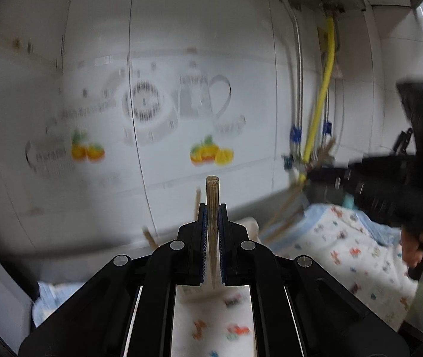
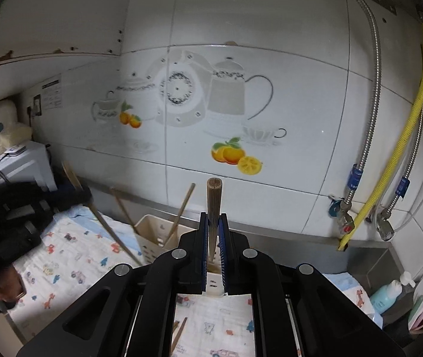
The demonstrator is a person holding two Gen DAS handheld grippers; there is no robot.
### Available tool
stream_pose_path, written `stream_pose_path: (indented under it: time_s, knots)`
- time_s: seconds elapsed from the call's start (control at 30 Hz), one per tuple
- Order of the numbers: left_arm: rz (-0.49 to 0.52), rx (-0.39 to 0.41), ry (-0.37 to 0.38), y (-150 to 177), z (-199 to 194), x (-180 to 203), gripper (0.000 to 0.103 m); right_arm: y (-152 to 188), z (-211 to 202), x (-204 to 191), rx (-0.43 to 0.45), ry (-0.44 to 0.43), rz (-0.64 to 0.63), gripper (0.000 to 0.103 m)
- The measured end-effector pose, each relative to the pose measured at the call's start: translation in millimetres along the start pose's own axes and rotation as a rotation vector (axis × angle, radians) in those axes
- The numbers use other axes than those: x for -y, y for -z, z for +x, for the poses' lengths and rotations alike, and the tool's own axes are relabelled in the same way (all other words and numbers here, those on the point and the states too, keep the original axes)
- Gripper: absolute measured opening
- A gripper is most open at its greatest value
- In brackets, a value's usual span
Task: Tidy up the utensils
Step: 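Lower the chopsticks into the holder and open both tools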
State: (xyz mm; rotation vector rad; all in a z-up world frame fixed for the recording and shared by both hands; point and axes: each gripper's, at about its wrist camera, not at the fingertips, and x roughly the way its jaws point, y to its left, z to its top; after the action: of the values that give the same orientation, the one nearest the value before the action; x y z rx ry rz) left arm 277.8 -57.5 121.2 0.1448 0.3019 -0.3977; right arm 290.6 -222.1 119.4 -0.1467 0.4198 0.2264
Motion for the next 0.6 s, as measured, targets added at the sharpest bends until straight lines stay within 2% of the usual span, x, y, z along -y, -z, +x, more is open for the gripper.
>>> stream_pose_path:
  time_s: [0.07, 0.13, 0.3, 0.6]
  knots:
    - [0.007, 0.021, -0.009, -12.5, 2.3, -2.0, 0.006, 0.9, 7.6, 2.7, -0.011, 0.001, 0.004, 0.007]
    - [0.028, 0.047, -0.052, -23.3, 8.3, -2.6, 0.006, 3.1, 13.6, 4.2, -0.018, 0.002, 0.007, 0.007]
    - [0.006, 0.056, -0.074, -30.2, 30.5, -12.2, 0.006, 10.4, 32.1, 5.5, -0.049, -0.01, 0.007, 0.007]
    - [-0.074, -0.051, -0.053, 0.3, 73.6, -31.1, 0.006, 23.7, 57.1, 1.4, -0.106, -0.028, -0.001, 0.007]
